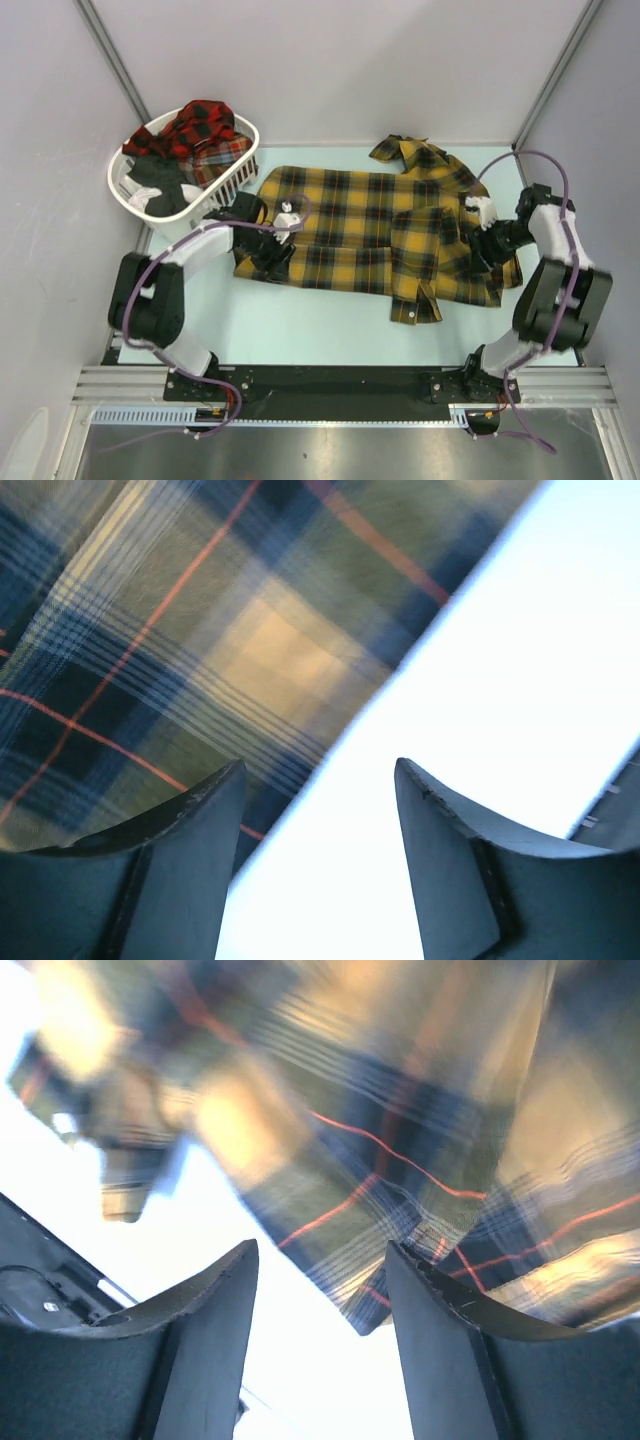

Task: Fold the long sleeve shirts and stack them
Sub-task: Fold the shirt

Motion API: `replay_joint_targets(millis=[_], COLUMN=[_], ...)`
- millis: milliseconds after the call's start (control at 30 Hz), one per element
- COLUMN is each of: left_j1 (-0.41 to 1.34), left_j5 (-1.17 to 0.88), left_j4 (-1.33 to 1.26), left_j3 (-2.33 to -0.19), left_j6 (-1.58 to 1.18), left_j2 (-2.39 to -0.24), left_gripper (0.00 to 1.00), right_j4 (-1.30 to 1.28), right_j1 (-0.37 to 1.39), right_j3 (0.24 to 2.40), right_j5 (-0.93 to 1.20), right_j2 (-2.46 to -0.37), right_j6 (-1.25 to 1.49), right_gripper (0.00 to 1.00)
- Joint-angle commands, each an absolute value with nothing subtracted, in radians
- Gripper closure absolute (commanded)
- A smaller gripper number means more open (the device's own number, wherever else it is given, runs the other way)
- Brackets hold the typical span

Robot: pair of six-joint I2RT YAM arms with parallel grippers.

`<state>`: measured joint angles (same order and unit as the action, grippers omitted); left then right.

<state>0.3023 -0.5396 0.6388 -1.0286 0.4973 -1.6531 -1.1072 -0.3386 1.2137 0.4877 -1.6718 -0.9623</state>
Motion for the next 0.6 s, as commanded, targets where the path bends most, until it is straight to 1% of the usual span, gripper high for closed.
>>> replay_joint_targets(millis=[0, 33, 67, 133, 167, 267, 300, 367, 400, 433, 567], left_j1=[0.311, 0.311, 0.311, 0.310, 0.311, 0.308, 0.308, 0.305, 0.304, 0.298, 0.275], left_j5=[-0.635, -0.624, -0.617, -0.591, -0.583, -0.552, -0.543, -0.520, -0.515, -0.509, -0.491], left_j4=[0.656, 0.657, 0.654, 0.653, 0.657, 0.664, 0.667, 0.666, 0.667, 0.669, 0.672], left_j3=[-0.997, -0.988, -0.971, -0.953, -0.948, -0.939, -0.937, -0.931, -0.928, -0.925, -0.917], left_j6=[0.506, 0.505, 0.506, 0.508, 0.509, 0.509, 0.509, 0.508, 0.509, 0.511, 0.508], left_j2=[-1.500, -1.484, -1.459, -1.431, -1.405, -1.361, -1.353, -1.335, -1.321, -1.316, -1.299], left_gripper=[0.33, 0.32, 0.32, 0.32, 0.31, 0.30, 0.30, 0.24, 0.23, 0.18, 0.17], right_j4=[-1.152, -1.128, -1.111, -1.060, -1.030, -0.964, -0.947, -0.876, -0.858, -0.836, -0.695], right_j1=[-0.157, -0.108, -0.004, 0.108, 0.211, 0.329, 0.398, 0.458, 0.507, 0.524, 0.601], right_j3=[1.131, 1.109, 1.089, 1.029, 1.007, 0.924, 0.905, 0.852, 0.835, 0.810, 0.772], right_j5=[0.601, 0.592, 0.585, 0.546, 0.523, 0.448, 0.413, 0.381, 0.353, 0.341, 0.263], right_j2=[-1.412, -1.354, -1.333, -1.304, -1.292, -1.299, -1.304, -1.321, -1.328, -1.339, -1.407], right_j6=[-1.103, -1.077, -1.072, -1.048, -1.040, -1.009, -1.002, -0.964, -0.953, -0.945, -0.891], right_gripper=[0.41, 0.41, 0.41, 0.41, 0.41, 0.42, 0.42, 0.41, 0.40, 0.40, 0.39])
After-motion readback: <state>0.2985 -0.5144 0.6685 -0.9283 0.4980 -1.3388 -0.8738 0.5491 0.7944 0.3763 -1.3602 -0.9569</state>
